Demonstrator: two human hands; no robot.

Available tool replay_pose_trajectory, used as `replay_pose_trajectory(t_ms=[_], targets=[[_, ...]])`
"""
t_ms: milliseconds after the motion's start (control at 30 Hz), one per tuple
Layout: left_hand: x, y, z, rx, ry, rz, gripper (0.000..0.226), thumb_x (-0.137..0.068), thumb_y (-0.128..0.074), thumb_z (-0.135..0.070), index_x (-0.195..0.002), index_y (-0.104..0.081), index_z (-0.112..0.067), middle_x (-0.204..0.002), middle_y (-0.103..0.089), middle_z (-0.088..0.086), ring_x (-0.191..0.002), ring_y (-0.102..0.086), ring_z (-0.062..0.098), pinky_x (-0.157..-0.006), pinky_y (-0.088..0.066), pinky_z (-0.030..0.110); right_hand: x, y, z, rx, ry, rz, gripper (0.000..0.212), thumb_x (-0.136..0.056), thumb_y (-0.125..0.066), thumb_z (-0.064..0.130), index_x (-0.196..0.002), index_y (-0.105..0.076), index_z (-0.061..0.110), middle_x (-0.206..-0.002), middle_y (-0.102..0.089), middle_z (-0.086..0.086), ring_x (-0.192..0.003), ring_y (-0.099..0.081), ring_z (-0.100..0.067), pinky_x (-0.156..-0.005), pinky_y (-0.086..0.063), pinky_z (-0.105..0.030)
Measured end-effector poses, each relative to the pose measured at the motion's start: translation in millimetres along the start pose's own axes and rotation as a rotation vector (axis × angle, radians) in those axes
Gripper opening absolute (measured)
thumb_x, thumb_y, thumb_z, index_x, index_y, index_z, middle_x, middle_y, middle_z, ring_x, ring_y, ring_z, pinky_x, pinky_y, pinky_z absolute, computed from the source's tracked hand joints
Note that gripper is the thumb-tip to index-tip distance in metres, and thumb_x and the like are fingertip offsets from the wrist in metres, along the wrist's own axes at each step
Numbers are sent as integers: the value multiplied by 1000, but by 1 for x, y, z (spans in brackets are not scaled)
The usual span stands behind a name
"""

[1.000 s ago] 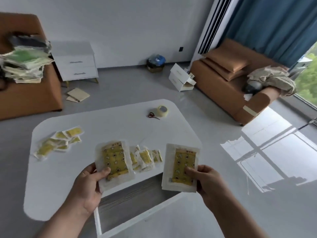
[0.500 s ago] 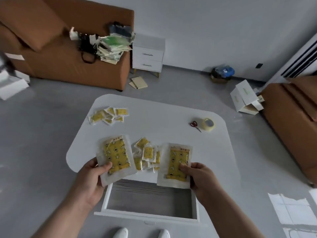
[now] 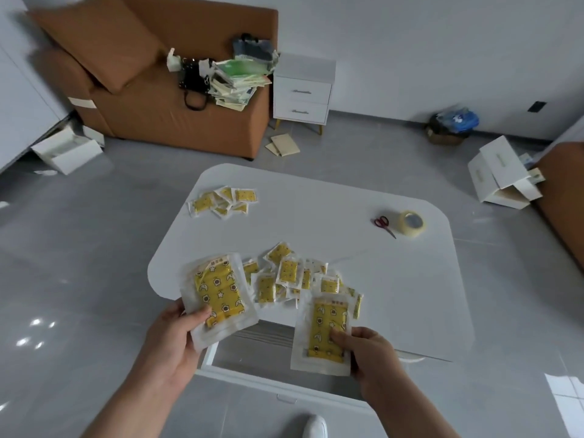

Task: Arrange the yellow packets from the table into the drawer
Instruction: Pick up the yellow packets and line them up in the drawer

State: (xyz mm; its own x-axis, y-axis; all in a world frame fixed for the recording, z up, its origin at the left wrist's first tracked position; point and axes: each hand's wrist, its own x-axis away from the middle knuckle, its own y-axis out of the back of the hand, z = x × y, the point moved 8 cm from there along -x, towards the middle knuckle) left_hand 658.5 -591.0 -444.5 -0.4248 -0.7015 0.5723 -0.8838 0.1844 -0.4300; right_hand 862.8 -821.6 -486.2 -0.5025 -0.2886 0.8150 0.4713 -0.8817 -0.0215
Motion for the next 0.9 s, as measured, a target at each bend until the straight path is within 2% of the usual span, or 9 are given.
replay_pose_trajectory(t_ms=[133,233,367,467,567,700,900], targets=[[-21,26,16,-73,44,-31,42,-83,-52,12,-124,-57,5,-117,-66,23,-92,-72,30,-64,-61,37,-15,-10,-32,11,-51,-22,23,-72,-83,2,-84,-64,2,-89,-75,-23,-85,-72,-40,-87,-55,-59],[-44,53,39,-214,99,-96,30,-83,-54,14,-110,-62,8,-109,-69,26,-83,-73,31,-61,-60,37,-37,-19,-55,0,-81,-16,25,-72,-81,-1,-88,-63,-1,-89,-75,-23,-87,-72,-41,-85,-56,-58],[-82,86,79,-387,165,-165,23,-81,-55,18,-101,-62,9,-104,-68,32,-86,-68,39,-74,-54,44,-86,-24,-88,-6,-143,22,21,-78,-76,-2,-95,-63,-5,-92,-74,-25,-89,-71,-42,-86,-56,-57],[-110,110,116,-491,216,-199,22,-82,-55,19,-99,-62,7,-95,-71,28,-91,-67,41,-81,-53,49,-129,-31,-117,46,-184,94,18,-84,-70,-3,-102,-67,-2,-92,-75,-21,-88,-73,-40,-88,-55,-56],[-144,132,158,-583,265,-185,22,-84,-53,19,-100,-63,7,-86,-74,22,-91,-67,41,-89,-51,55,-179,-41,-147,103,-225,151,19,-85,-68,-5,-104,-69,-5,-93,-75,-22,-89,-73,-40,-89,-55,-55],[-200,167,220,-690,353,-123,22,-85,-55,16,-100,-66,4,-91,-74,22,-93,-69,41,-93,-50,57,-251,-54,-192,107,-293,162,22,-83,-63,-14,-103,-67,-7,-94,-74,-25,-88,-73,-41,-86,-57,-53],[-303,218,281,-865,329,-37,20,-83,-62,11,-94,-70,-4,-87,-77,12,-93,-70,33,-86,-50,36,-361,-70,-254,193,-299,62,20,-84,-63,-7,-103,-64,-2,-89,-76,-21,-83,-74,-38,-85,-58,-52]])
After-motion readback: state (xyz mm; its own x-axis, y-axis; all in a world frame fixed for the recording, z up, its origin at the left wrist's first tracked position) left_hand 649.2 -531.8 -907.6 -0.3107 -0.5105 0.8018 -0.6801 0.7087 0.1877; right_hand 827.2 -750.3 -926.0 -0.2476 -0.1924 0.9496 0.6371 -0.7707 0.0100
